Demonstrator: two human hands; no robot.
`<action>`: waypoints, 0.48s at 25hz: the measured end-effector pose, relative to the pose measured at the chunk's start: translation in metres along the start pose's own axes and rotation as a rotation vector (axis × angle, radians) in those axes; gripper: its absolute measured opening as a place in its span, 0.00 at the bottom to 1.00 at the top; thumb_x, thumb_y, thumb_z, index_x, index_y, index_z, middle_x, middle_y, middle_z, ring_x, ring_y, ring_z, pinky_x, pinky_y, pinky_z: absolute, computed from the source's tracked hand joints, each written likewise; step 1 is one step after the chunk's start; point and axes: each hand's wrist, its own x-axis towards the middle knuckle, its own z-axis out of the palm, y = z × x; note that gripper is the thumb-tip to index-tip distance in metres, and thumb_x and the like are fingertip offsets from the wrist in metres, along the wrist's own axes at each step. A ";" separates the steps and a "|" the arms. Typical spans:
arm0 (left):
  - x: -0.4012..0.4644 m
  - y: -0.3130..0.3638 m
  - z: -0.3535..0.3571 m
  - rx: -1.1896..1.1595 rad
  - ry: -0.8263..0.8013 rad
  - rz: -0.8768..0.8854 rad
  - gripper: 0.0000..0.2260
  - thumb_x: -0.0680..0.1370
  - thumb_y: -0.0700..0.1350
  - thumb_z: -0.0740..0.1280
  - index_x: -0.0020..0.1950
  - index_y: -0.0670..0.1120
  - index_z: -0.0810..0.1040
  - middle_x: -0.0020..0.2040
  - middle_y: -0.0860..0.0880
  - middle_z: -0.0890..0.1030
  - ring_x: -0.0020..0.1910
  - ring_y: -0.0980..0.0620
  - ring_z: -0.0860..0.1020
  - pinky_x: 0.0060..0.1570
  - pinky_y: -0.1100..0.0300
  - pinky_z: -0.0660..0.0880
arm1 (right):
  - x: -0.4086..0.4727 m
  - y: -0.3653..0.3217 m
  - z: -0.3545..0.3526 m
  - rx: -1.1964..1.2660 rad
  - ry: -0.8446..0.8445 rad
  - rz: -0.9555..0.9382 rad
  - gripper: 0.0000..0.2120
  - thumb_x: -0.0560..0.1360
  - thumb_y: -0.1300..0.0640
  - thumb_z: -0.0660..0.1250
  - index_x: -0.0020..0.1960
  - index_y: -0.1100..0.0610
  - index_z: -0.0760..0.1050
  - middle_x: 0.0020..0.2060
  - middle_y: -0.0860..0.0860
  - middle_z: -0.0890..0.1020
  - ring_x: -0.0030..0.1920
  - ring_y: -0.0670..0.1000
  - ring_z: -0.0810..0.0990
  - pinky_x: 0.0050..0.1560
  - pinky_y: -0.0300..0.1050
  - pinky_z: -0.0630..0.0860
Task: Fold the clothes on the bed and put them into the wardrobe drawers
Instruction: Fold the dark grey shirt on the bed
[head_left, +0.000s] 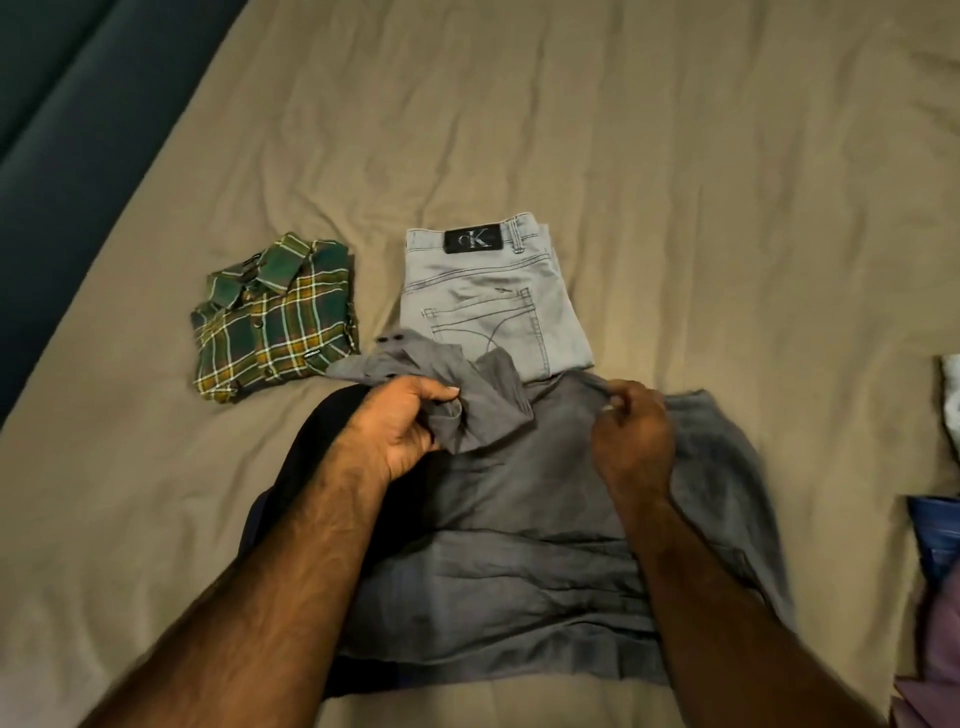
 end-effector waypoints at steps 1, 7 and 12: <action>-0.001 -0.001 -0.010 -0.075 -0.030 0.063 0.22 0.69 0.31 0.70 0.63 0.34 0.81 0.59 0.38 0.83 0.52 0.44 0.83 0.55 0.47 0.84 | 0.005 0.004 -0.008 -0.198 -0.001 0.032 0.21 0.77 0.62 0.64 0.69 0.55 0.78 0.68 0.58 0.77 0.64 0.61 0.79 0.65 0.51 0.73; -0.029 0.001 -0.038 -0.202 -0.105 0.371 0.20 0.64 0.30 0.68 0.55 0.38 0.86 0.53 0.42 0.85 0.56 0.42 0.82 0.65 0.48 0.78 | 0.039 0.012 -0.026 -0.585 -0.366 0.075 0.17 0.80 0.54 0.67 0.67 0.57 0.77 0.63 0.61 0.79 0.60 0.64 0.79 0.63 0.54 0.77; -0.082 -0.011 -0.057 -0.161 -0.164 0.470 0.24 0.61 0.30 0.69 0.55 0.40 0.87 0.56 0.41 0.86 0.59 0.40 0.83 0.66 0.44 0.79 | 0.037 0.005 -0.051 -0.759 -0.626 0.170 0.16 0.79 0.52 0.68 0.64 0.58 0.77 0.59 0.59 0.80 0.58 0.62 0.80 0.62 0.54 0.79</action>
